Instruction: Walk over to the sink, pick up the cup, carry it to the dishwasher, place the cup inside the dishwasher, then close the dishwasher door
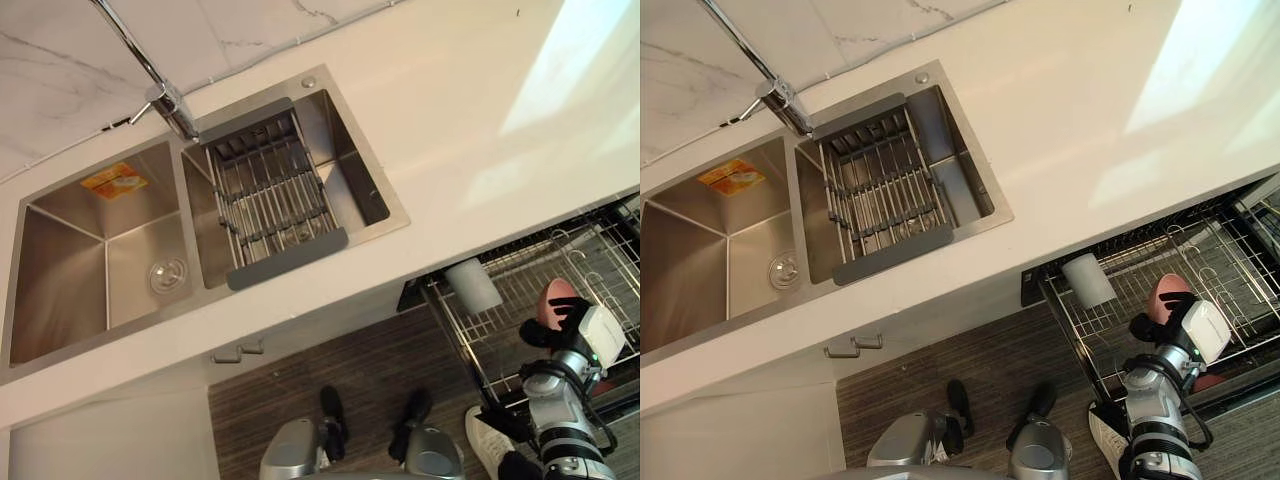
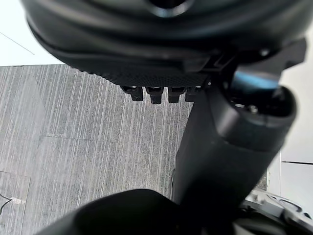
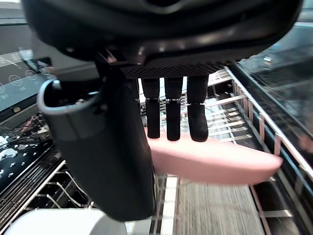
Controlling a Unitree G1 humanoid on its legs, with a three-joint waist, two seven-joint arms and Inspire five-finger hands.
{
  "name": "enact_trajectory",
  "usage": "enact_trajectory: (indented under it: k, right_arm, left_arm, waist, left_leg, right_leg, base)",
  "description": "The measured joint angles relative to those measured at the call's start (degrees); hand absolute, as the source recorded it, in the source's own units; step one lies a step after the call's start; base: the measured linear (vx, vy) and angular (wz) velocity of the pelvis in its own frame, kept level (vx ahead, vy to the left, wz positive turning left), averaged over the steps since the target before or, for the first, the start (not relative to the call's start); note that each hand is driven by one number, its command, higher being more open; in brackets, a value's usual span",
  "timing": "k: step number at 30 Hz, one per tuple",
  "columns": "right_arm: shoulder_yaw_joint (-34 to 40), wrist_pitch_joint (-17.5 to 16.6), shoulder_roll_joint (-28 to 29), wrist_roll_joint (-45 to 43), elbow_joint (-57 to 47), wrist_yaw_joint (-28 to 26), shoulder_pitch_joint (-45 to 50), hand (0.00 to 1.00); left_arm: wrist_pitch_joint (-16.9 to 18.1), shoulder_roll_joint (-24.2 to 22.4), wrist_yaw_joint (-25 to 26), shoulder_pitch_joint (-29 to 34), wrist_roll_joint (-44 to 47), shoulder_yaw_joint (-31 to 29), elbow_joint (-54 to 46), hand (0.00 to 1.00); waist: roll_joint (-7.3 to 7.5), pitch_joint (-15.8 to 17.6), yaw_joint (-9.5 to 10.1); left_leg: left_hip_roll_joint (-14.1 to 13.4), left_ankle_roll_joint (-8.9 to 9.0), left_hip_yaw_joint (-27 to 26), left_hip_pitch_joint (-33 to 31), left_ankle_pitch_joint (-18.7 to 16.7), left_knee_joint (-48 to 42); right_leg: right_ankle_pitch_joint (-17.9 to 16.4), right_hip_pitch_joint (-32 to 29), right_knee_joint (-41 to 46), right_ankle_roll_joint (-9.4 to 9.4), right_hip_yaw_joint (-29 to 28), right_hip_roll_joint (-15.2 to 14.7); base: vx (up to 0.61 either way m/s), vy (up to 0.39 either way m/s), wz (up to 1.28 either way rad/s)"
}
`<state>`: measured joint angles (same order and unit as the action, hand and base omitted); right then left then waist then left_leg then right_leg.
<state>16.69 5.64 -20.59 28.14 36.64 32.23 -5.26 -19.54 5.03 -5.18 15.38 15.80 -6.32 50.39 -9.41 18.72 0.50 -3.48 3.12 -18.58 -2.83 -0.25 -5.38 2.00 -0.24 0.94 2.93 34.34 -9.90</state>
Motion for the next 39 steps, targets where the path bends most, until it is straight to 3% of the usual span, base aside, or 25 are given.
enact_trajectory:
  k: [3, 6, 10, 13, 16, 21, 26, 29, 32, 35, 37, 39]
  right_arm:
    - [0.0, -2.8, 2.9, -4.6, -8.5, -1.3, 3.3, 1.00]
    - [0.3, -9.6, 8.0, -13.4, -22.1, -4.6, 8.1, 1.00]
    - [1.5, -17.4, 14.1, -24.8, -34.2, -9.4, 13.2, 1.00]
    - [6.2, -21.1, 15.8, -29.4, -39.1, -11.6, 14.7, 1.00]
    - [11.4, -23.6, 15.8, -35.1, -43.1, -14.4, 15.0, 1.00]
    - [14.8, -24.8, 13.6, -38.2, -47.3, -16.0, 14.9, 1.00]
    - [22.8, -24.3, 10.9, -38.1, -44.6, -10.2, 14.7, 1.00]
    - [28.2, -24.1, 10.7, -40.5, -40.1, -9.3, 15.2, 1.00]
    - [31.7, -24.0, 10.8, -50.1, -33.1, -10.7, 17.3, 1.00]
    - [31.8, -23.6, 12.6, -67.3, -23.4, -16.8, 18.4, 1.00]
    - [30.2, -23.0, 17.2, -78.0, -17.0, -20.8, 19.3, 1.00]
    - [26.3, -23.0, 22.2, -79.8, -14.9, -21.4, 20.1, 1.00]
  left_arm:
    - [0.8, -0.1, 0.0, -0.2, 0.0, -0.2, 1.1, 1.00]
    - [0.8, -0.7, 0.3, -0.6, -1.6, -2.8, 2.2, 1.00]
    - [0.4, -0.4, 1.2, -0.5, -4.2, -6.3, 3.9, 1.00]
    - [0.4, 0.1, 1.4, -0.2, -4.7, -7.4, 5.1, 1.00]
    - [0.4, 0.5, 1.6, -0.3, -4.7, -7.9, 6.4, 1.00]
    - [0.3, 0.7, 3.0, -0.4, -4.6, -9.1, 7.9, 1.00]
    - [0.0, 0.6, 3.9, -0.3, -3.6, -9.4, 8.8, 1.00]
    - [-0.8, 0.4, 3.9, 0.4, -3.4, -10.3, 8.8, 1.00]
    - [-1.6, 0.1, 3.9, 1.5, -3.4, -11.8, 9.4, 1.00]
    - [-1.6, -0.6, 3.9, 1.9, -3.3, -12.6, 10.4, 1.00]
    - [-1.6, -1.6, 4.0, 2.1, -3.4, -12.6, 10.4, 1.00]
    - [-1.3, -2.6, 4.1, 2.6, -3.3, -12.5, 10.3, 1.00]
  waist:
    - [0.33, 0.2, -0.02]
    - [0.88, 0.2, -0.88]
    - [3.03, -1.5, -1.63]
    - [4.72, -2.9, -1.41]
    - [5.87, -3.6, -1.88]
    - [6.69, -4.4, -3.10]
    - [7.07, -5.3, -3.29]
    - [7.60, -6.0, -3.83]
    - [7.76, -7.7, -5.18]
    - [7.43, -8.5, -6.32]
    - [6.82, -8.9, -6.26]
    - [6.21, -9.2, -6.20]
  left_leg:
    - [-0.1, 0.00, -1.2, 0.8, 0.0, 0.0]
    - [-0.2, -0.01, -2.3, 2.4, 0.0, 0.4]
    - [-0.7, -0.02, -3.3, 4.6, 0.0, 1.8]
    - [-1.6, -1.19, -4.9, 5.5, -1.0, 2.4]
    - [-2.4, -1.01, -6.0, 6.5, -1.8, 1.5]
    - [-4.2, -0.77, -7.2, 6.4, -3.2, -3.0]
    - [-6.6, -0.64, -8.9, 6.8, -5.5, -4.8]
    - [-7.2, -0.87, -10.3, 6.9, -6.8, -4.9]
    - [-7.5, -0.76, -12.1, 7.5, -6.8, -4.5]
    - [-7.6, 0.71, -13.1, 8.9, -5.8, -3.9]
    - [-7.5, 1.03, -13.8, 9.8, -5.3, -3.3]
    - [-7.5, 1.02, -13.9, 10.2, -5.3, -2.5]
  right_leg:
    - [0.2, 0.3, -0.4, 0.19, -1.1, 0.2]
    - [1.2, 1.8, -2.1, 0.07, -2.2, 0.8]
    - [1.6, 3.6, -3.9, -0.19, -2.9, 2.1]
    - [1.5, 3.7, -4.3, -0.30, -4.2, 3.3]
    - [1.5, 4.6, -4.4, -0.64, -5.5, 3.9]
    - [1.0, 5.7, -4.3, -1.13, -6.7, 4.8]
    - [0.5, 6.1, -4.1, -1.92, -7.2, 6.4]
    - [0.5, 5.5, -3.9, -1.93, -9.2, 7.0]
    - [1.0, 5.0, -3.9, -2.58, -11.3, 7.6]
    - [0.9, 5.1, -3.7, -2.90, -12.7, 7.8]
    - [0.6, 5.3, -3.3, -3.08, -13.1, 7.8]
    - [0.3, 5.4, -3.3, -3.42, -13.0, 7.9]
  base:
    - [0.00, 0.014, -0.18]
    - [0.00, 0.001, -0.20]
    - [0.01, -0.017, -0.14]
    - [0.00, -0.019, -0.22]
    - [0.01, 0.000, -0.25]
    - [-0.02, -0.011, -0.14]
    - [-0.05, 0.010, -0.06]
    - [-0.02, 0.049, -0.24]
    - [0.06, 0.033, -0.34]
    - [0.06, 0.029, -0.27]
    - [0.02, 0.037, -0.11]
    - [0.00, 0.041, 0.02]
